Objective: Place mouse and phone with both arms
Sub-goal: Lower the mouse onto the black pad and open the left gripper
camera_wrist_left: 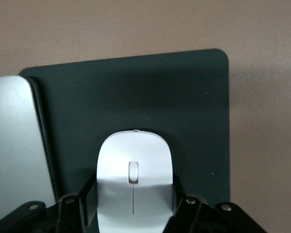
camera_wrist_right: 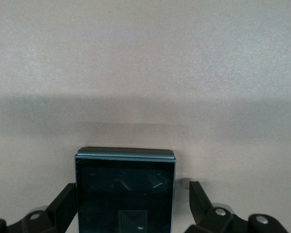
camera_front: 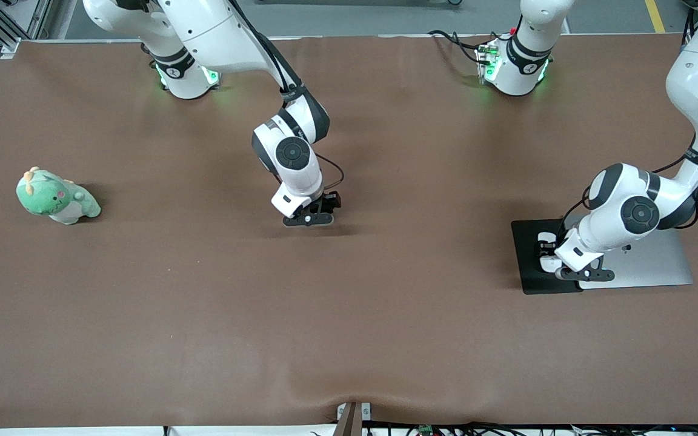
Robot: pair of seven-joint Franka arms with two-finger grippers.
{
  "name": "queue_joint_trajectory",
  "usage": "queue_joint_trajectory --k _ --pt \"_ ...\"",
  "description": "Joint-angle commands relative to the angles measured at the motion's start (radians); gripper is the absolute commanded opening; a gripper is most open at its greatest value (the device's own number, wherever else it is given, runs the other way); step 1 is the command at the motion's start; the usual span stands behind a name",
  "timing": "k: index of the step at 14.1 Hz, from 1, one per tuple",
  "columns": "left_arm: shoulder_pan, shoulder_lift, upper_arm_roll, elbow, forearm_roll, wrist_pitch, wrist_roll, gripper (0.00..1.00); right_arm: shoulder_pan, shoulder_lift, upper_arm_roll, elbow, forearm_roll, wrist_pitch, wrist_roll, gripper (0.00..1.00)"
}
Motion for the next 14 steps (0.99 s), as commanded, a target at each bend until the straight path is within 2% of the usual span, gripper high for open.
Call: queue_joint_trajectory --k 1,6,8,9,11,14 --pt "-0.014 0.002 -0.004 -0.001 0.072 0.013 -0.051 1.0 0.002 0.005 0.0 -0.004 -0.002 0.016 0.017 1.0" --pt "-0.011 -0.054 -0.029 -0.001 0.087 -0.003 -0.074 1.0 0.006 0.014 0.0 0.001 0.002 0.03 0.018 1.0" --pt "-0.005 -0.087 -0.065 -0.001 0.076 -0.043 -0.071 1.0 0.002 0.012 0.0 0.006 0.002 0.019 0.018 0.21" --pt "0.0 -0.096 -0.085 0.001 0.069 -0.06 -0.071 1.0 -0.004 0.008 0.0 0.013 0.007 0.015 0.023 0.0" --pt "0.023 -0.111 -0.121 0.004 0.069 -0.091 -0.069 1.0 -0.021 -0.01 0.0 0.024 0.007 -0.014 0.043 0.0" --pt "0.095 -0.114 -0.203 0.011 0.063 -0.151 -0.058 1.0 -0.118 -0.125 -0.001 0.036 0.005 -0.187 0.003 0.0"
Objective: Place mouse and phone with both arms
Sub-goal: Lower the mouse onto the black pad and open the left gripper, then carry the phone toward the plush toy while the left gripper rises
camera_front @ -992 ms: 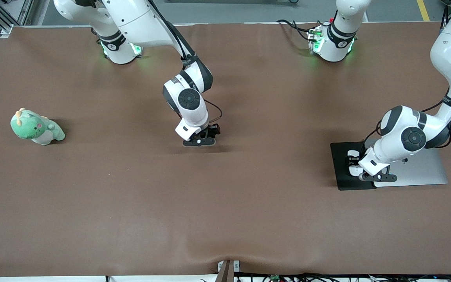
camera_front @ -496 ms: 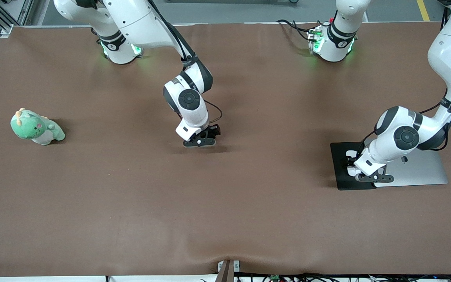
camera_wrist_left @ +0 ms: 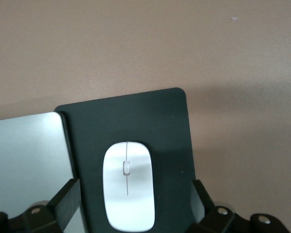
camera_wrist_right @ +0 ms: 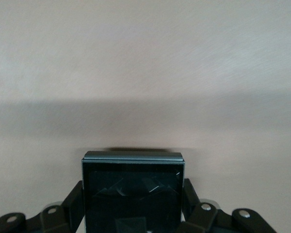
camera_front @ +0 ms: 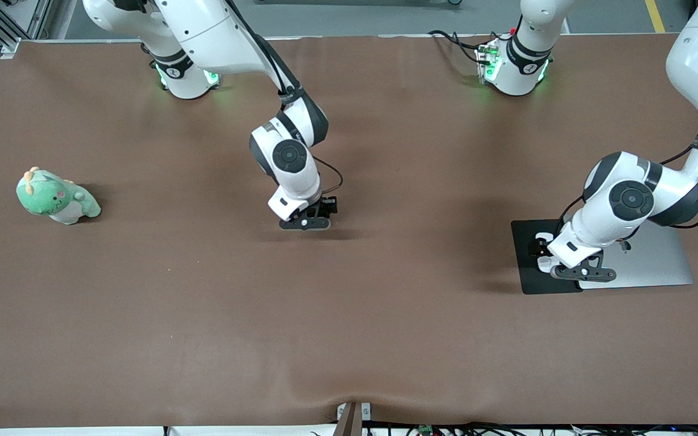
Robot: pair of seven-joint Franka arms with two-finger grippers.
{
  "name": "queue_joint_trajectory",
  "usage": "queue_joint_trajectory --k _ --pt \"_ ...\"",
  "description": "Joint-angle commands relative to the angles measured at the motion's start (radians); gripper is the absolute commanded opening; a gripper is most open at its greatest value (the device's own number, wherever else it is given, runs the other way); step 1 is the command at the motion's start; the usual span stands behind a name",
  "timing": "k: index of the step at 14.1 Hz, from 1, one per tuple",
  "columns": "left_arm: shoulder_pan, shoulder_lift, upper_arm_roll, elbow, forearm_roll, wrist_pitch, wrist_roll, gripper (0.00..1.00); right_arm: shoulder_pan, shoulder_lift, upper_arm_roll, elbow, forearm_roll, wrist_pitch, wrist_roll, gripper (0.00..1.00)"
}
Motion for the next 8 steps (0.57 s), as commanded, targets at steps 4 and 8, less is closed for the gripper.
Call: queue_joint_trajectory --k 4,8 --pt "0.174 -0.013 -0.189 -0.001 0.005 -0.1 -0.004 1.0 -0.264 -0.28 0.013 -0.002 0.006 -0.31 -0.186 0.0" --pt "0.19 -0.019 -0.25 0.046 -0.023 -0.191 -0.001 1.0 -0.466 -0.379 0.013 -0.002 0.006 -0.437 -0.417 0.0"
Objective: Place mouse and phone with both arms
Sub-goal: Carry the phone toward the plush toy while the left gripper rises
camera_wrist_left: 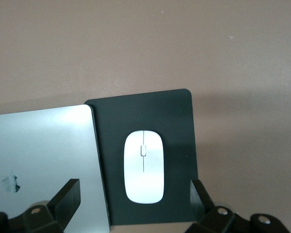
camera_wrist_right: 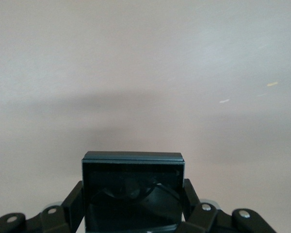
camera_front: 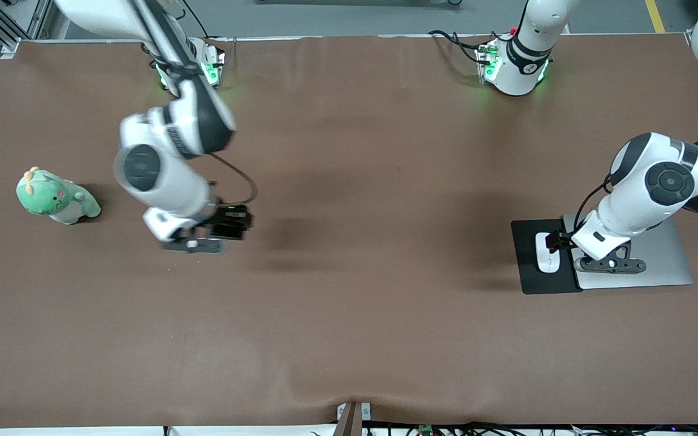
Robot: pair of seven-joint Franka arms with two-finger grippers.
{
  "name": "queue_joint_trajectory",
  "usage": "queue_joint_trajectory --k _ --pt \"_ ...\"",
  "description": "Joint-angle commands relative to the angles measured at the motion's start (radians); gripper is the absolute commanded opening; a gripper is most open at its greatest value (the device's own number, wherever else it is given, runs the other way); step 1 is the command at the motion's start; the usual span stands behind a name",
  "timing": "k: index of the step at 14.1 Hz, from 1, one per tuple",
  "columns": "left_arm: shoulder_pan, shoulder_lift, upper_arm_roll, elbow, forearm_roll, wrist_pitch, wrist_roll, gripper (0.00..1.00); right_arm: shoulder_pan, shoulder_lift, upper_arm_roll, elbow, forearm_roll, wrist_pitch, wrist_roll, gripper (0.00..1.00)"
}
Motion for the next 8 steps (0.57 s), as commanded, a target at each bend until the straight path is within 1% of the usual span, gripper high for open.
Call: queue_joint_trajectory --k 1,4,5,8 --pt "-0.026 -0.017 -0.028 0.067 -0.046 -0.107 0.006 1.0 -0.142 -0.065 0.024 -0.034 0.007 -0.06 -0.157 0.0" --pt "-0.069 -0.03 -0.02 0.146 -0.106 -0.192 0.049 1.0 -0.283 -0.073 0.021 -0.038 -0.001 -0.086 -0.295 0.0" --pt "-0.093 -0.03 -0.008 0.182 -0.12 -0.228 0.058 1.0 -0.326 -0.07 0.02 -0.042 -0.001 -0.086 -0.332 0.0" --pt "-0.19 -0.048 0.059 0.292 -0.192 -0.333 0.088 1.0 -0.431 -0.064 0.02 -0.082 -0.004 -0.071 -0.426 0.0"
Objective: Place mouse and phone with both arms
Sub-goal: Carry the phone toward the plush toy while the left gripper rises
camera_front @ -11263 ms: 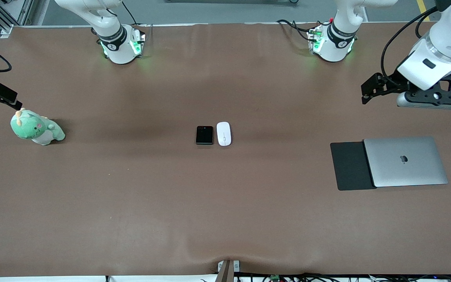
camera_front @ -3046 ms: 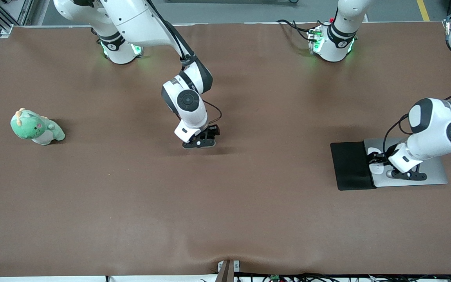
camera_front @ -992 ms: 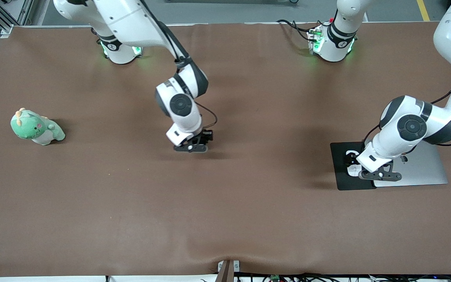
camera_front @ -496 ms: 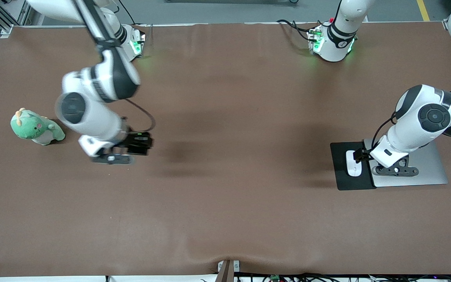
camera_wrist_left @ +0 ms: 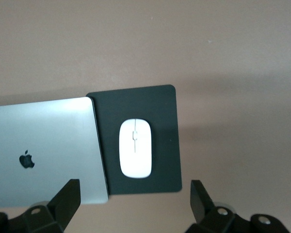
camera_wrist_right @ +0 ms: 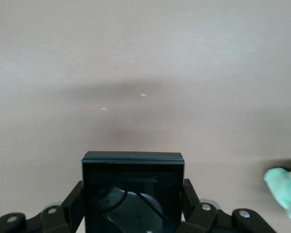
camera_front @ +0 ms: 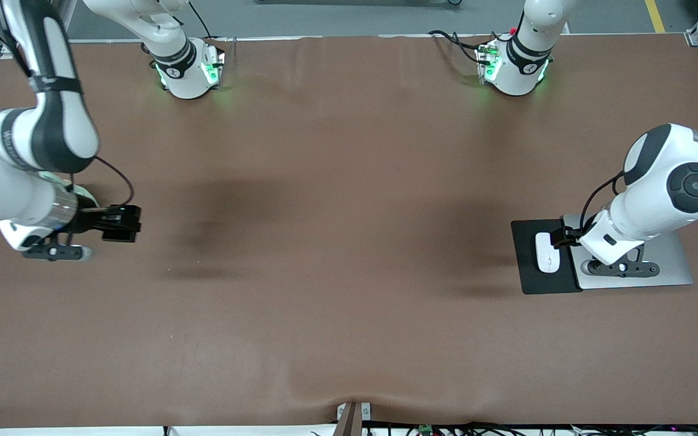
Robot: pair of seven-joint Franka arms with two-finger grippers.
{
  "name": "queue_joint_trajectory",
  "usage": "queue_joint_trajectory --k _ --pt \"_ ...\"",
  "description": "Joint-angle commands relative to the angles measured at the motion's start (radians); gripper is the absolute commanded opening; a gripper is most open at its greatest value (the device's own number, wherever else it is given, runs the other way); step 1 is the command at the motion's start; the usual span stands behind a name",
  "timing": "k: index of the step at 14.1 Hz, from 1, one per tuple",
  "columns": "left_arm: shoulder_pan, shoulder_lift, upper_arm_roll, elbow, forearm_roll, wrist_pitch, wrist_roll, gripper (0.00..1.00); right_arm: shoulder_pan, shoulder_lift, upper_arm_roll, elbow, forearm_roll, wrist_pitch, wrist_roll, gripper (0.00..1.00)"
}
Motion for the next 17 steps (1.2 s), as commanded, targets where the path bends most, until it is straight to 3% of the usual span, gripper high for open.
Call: queue_joint_trajectory --k 1,2,7,11,13,17 --pt "-0.098 -0.055 0.092 0.098 -0.088 -0.073 0.049 1.0 -0.085 -0.013 0.022 -0.041 -0.004 0.018 -0.081 0.0" --pt "-0.14 -0.087 0.142 0.114 -0.138 -0.073 0.077 1.0 -0.106 -0.004 0.022 -0.061 -0.004 0.035 -0.089 0.0" --pt "-0.418 -0.314 0.539 0.12 -0.444 -0.075 0.267 1.0 -0.125 0.006 0.022 -0.292 -0.009 0.326 -0.139 0.0" --pt "-0.686 -0.439 0.825 0.109 -0.559 -0.127 0.306 1.0 -0.143 0.044 0.022 -0.325 -0.028 0.411 -0.141 0.0" --pt "-0.745 -0.496 0.877 0.088 -0.605 -0.135 0.301 1.0 -0.149 0.07 0.021 -0.326 -0.048 0.426 -0.217 0.0" --pt "-0.818 -0.572 0.905 0.083 -0.633 -0.196 0.269 1.0 -0.197 0.085 0.024 -0.377 -0.048 0.511 -0.236 0.0"
